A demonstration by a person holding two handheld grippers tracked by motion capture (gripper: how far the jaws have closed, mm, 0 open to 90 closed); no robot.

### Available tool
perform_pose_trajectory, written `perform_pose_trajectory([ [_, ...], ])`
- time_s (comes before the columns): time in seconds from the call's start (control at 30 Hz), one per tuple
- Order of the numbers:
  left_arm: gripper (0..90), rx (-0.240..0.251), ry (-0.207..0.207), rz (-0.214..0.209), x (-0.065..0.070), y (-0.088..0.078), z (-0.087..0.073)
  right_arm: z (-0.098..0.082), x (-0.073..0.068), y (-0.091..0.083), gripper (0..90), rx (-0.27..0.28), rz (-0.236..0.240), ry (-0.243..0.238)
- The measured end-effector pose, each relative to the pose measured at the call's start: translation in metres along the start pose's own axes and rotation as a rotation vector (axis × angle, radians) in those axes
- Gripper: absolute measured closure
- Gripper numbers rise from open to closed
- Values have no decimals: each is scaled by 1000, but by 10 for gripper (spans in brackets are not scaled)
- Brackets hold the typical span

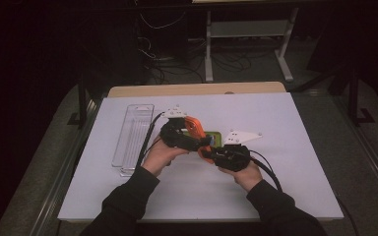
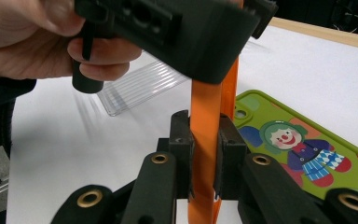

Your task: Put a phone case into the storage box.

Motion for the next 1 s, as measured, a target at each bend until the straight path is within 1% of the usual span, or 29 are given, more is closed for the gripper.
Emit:
perform_pose_trajectory([
  [0.07,0,-3,0,3,0,0,0,0,0,1,788,-1,1,-2],
  [0.13,27,24,3,3,0,-1,2,-1,-1,2,787,-4,3,0],
  [0.2,63,29,-14,4,0,-2,3,-2,-2,2,787,-10,5,2],
  [0.27,96,32,-16,3,0,-4,3,-2,-2,2,787,-14,3,0],
  [0.3,96,37,-24,-2,1,-4,4,-2,-2,2,787,-14,3,0],
  [0.4,111,32,-27,-3,1,-4,3,-3,-3,3,787,-18,6,-4],
  [0.43,114,37,-16,-8,1,-4,3,-3,-3,3,787,-21,5,-6],
  [0.47,120,34,-26,-9,1,-4,2,-5,-3,3,787,-27,4,-13],
  [0.5,123,34,-26,-9,1,-4,2,-5,-3,4,786,-31,5,-10],
  [0.53,123,33,2,-12,0,-4,3,-5,-3,4,786,-31,5,-10],
  [0.6,129,27,-6,-10,-1,-4,2,-6,-4,5,785,-36,3,-10],
  [0.63,130,22,4,-10,-1,-4,2,-7,-3,5,783,-39,2,-13],
  [0.77,134,25,4,-7,0,-4,1,-7,-3,5,774,-43,2,-15],
  [0.8,136,25,7,-2,1,-3,1,-7,-2,5,747,-42,-2,-18],
  [0.83,137,25,6,-2,1,-3,1,-7,0,5,699,-40,-6,-16],
  [0.87,138,22,0,-3,1,-3,0,-7,1,4,663,-43,-11,-7],
  [0.9,140,20,3,-1,1,-3,0,-7,5,1,588,-40,-27,3],
  [0.93,140,19,-11,1,2,-3,0,-7,5,1,588,-40,-27,3],
  [1.0,141,19,-10,0,1,-3,-1,-6,8,-1,519,-34,-35,5],
])
Point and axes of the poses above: each handheld gripper's, and its own axes: y roughly forward along the jaws, z roughly out of its top, x roughly to its right, the point moved 10 cm from there along y, roughly forward along the jaws, and after that the axes turned 14 degrees about -y, right-handed, at the moved point
